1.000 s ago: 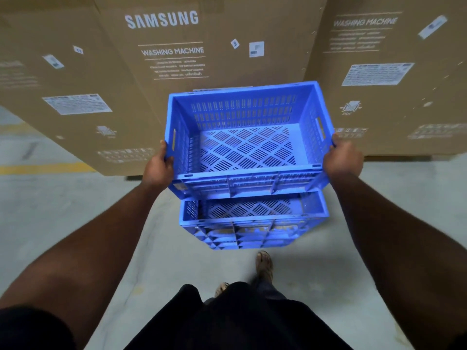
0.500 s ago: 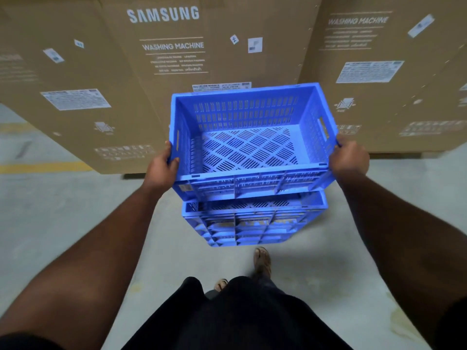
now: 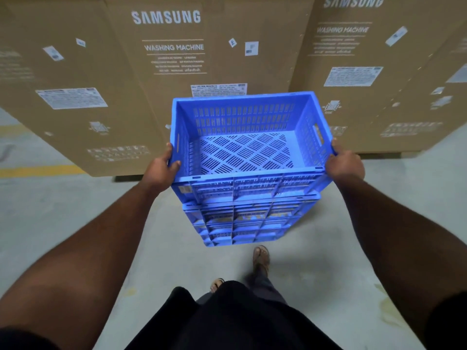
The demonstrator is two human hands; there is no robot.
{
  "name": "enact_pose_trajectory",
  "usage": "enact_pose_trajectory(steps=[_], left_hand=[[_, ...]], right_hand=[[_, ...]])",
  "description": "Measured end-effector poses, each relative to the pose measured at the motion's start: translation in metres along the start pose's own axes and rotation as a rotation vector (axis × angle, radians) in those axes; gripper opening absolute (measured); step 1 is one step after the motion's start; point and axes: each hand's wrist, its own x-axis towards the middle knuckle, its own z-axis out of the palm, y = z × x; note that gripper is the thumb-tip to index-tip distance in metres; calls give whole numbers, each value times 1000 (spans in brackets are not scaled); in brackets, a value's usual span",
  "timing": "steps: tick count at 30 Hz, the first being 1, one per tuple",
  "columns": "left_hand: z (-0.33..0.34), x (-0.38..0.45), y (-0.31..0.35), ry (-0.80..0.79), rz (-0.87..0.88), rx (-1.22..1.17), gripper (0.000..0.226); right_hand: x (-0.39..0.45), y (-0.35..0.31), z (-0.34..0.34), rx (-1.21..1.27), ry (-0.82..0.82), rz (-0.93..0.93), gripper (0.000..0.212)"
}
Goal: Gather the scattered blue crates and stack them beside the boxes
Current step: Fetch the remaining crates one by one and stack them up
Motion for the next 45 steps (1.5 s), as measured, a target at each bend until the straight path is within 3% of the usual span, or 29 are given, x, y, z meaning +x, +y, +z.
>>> enact_pose_trajectory(steps=[8, 18, 26, 34, 45], left_hand=[[-3, 8, 6, -25, -2, 115, 68], [-1, -13, -6, -50, -104, -173, 66], [8, -4, 16, 46, -122, 116, 66], [8, -9, 8, 60, -90, 14, 64], [15, -15, 29, 90, -85, 211, 63]], right_hand=[[5, -5, -3, -75, -18, -56, 68], [-11, 21, -18, -194, -82, -174, 65], [12, 8, -13, -139, -63, -164, 66], [10, 10, -7, -137, -44, -143, 68], [13, 14, -7, -78, -27, -100, 67]])
